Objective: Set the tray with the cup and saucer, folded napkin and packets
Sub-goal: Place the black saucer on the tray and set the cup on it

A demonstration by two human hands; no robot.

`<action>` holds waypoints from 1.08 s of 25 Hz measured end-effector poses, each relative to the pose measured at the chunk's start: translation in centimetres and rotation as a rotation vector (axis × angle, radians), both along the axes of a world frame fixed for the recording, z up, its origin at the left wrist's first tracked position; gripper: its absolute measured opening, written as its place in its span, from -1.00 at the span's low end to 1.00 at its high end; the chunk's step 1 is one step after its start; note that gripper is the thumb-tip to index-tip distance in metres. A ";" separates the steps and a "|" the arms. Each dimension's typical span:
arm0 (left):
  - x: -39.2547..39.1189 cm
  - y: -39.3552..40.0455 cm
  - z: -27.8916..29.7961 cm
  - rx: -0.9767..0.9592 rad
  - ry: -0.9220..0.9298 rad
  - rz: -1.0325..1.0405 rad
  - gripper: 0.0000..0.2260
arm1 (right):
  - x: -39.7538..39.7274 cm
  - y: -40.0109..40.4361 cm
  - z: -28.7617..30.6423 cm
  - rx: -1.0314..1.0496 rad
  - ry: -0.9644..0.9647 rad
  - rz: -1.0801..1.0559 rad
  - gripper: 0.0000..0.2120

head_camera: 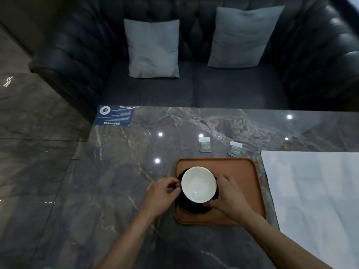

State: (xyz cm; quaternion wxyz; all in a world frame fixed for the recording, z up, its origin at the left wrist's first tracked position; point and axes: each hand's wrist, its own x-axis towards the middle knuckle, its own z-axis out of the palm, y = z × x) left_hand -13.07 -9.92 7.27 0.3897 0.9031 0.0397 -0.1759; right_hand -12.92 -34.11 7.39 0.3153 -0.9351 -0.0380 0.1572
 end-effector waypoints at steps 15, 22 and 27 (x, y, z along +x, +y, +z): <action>-0.7 -0.5 -2.0 0.175 -0.016 0.004 -0.75 | -1.1 0.2 -2.2 0.006 0.040 -0.023 -0.13; -0.8 0.1 -2.7 0.054 0.031 0.071 -0.73 | -1.3 0.5 -2.3 0.033 0.110 -0.041 -0.10; -1.3 0.1 -3.8 -0.139 0.120 0.196 -0.79 | -1.5 0.5 -2.2 0.063 0.153 -0.076 -0.04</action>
